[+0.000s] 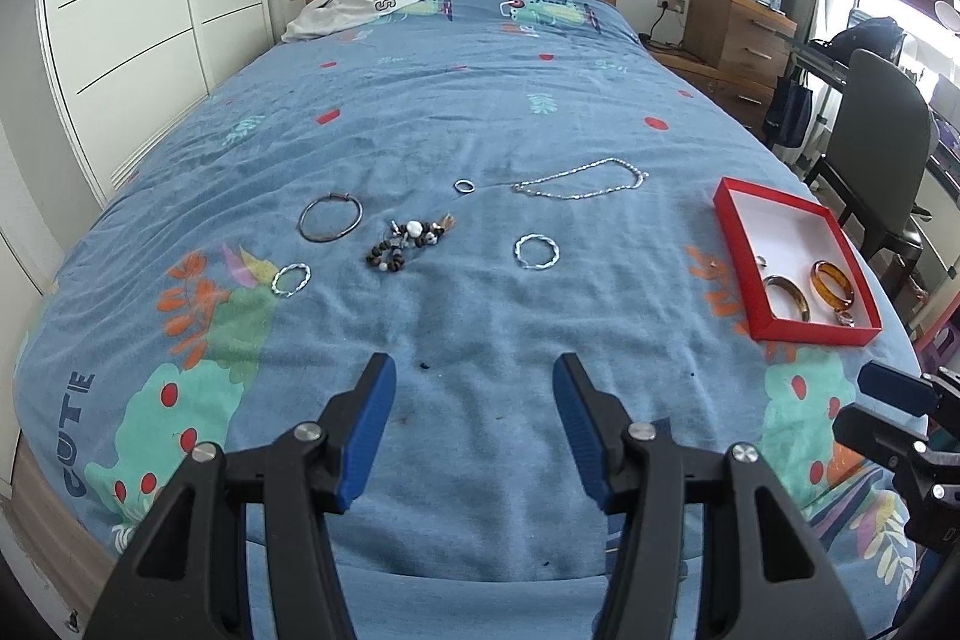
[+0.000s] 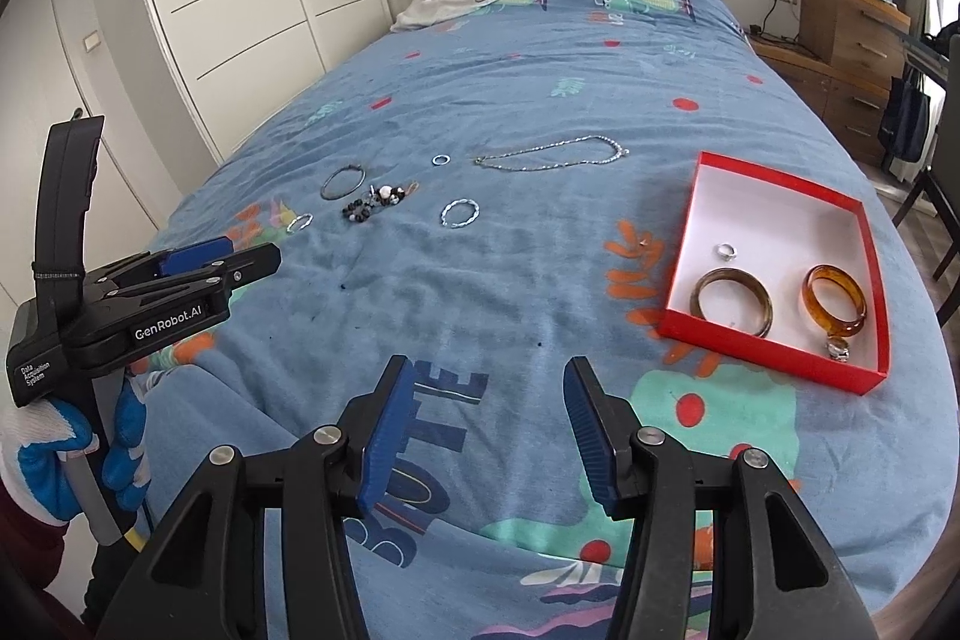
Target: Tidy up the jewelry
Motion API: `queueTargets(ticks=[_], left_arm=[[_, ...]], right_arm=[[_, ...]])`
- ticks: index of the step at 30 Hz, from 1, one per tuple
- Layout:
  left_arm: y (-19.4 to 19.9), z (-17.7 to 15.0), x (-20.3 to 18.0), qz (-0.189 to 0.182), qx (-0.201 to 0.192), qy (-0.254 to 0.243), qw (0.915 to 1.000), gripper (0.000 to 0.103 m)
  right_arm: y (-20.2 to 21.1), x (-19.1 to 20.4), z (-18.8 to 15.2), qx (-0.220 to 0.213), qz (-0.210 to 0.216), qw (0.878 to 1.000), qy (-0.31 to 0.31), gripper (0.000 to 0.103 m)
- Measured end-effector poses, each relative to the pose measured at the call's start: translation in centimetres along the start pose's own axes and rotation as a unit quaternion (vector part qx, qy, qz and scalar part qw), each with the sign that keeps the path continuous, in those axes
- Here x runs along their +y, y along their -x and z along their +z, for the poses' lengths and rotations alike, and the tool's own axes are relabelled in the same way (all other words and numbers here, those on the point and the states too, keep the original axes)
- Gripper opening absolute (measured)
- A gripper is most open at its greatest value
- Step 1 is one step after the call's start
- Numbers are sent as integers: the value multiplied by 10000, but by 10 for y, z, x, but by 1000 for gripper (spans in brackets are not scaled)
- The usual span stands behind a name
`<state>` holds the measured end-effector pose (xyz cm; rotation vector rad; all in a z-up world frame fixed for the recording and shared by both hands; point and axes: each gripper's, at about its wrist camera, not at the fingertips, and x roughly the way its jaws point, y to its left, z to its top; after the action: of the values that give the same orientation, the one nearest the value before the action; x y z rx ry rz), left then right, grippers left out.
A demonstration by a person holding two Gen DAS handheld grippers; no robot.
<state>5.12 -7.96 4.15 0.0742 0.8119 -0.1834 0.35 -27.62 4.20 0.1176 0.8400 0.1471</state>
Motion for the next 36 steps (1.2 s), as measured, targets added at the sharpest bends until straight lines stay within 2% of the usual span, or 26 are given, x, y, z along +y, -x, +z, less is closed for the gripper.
queueTargets(ticks=[26,36], left_arm=[[-20,-5,33,95,134,278,9995,53],[-36,-8,51,155,242,453,9986,58]], right_arm=[[-26,22,5,291,38,9994,180,52],[-41,25,8,408,71,9990,190,52]])
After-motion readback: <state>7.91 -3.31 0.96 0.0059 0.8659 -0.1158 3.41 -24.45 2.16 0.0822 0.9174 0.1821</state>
